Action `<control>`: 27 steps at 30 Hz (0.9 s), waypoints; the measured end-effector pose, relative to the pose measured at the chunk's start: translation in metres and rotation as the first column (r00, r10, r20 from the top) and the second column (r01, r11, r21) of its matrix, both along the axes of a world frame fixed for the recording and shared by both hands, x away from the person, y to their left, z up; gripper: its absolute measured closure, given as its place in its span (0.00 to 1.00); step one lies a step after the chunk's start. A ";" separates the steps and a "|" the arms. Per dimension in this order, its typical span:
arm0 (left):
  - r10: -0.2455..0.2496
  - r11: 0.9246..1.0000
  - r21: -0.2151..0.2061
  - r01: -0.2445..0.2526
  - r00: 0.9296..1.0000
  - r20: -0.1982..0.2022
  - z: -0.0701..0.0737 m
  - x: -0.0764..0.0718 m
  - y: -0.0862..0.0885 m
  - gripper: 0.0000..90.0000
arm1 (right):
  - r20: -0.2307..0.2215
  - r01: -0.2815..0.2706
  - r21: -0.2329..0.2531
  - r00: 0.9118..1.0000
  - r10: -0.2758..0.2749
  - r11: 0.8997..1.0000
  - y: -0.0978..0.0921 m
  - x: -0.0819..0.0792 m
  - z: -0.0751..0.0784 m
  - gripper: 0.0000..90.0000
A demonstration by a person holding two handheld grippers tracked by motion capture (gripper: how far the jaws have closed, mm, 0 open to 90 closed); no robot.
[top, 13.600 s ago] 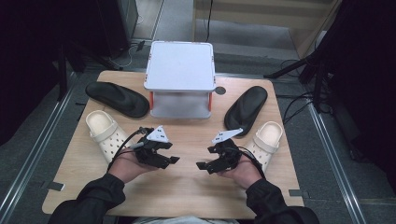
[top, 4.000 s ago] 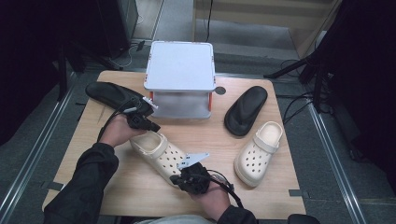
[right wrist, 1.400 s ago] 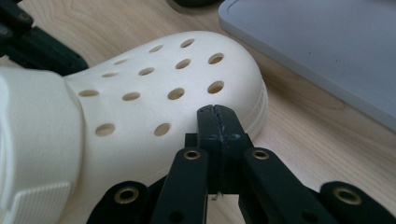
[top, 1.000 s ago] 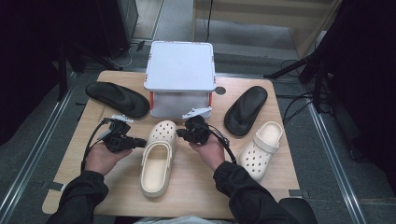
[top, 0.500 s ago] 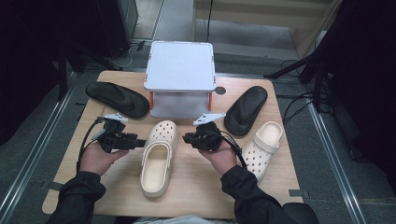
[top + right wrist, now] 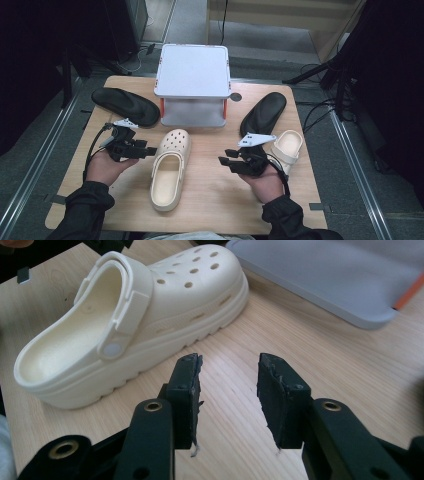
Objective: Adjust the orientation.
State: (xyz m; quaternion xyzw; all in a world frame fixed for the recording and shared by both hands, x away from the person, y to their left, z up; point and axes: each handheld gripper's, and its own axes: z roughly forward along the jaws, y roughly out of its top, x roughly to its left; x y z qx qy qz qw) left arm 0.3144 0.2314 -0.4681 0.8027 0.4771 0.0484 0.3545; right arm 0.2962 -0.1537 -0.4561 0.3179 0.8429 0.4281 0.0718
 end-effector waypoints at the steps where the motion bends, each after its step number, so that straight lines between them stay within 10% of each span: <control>1: 0.000 1.000 -0.007 -0.001 1.000 -0.006 0.000 0.001 0.000 0.49 | 0.003 0.011 0.002 1.000 -0.011 1.000 -0.006 -0.003 0.000 0.69; 10: 0.041 0.996 -0.083 -0.043 0.999 -0.016 0.003 0.015 0.010 0.56 | -0.020 0.051 0.007 0.999 -0.051 0.999 -0.040 -0.024 -0.002 0.78; 27: 0.027 0.999 -0.040 -0.026 1.000 0.015 0.003 0.015 0.005 0.57 | -0.034 0.148 -0.039 0.988 -0.150 0.988 -0.114 -0.051 -0.007 1.00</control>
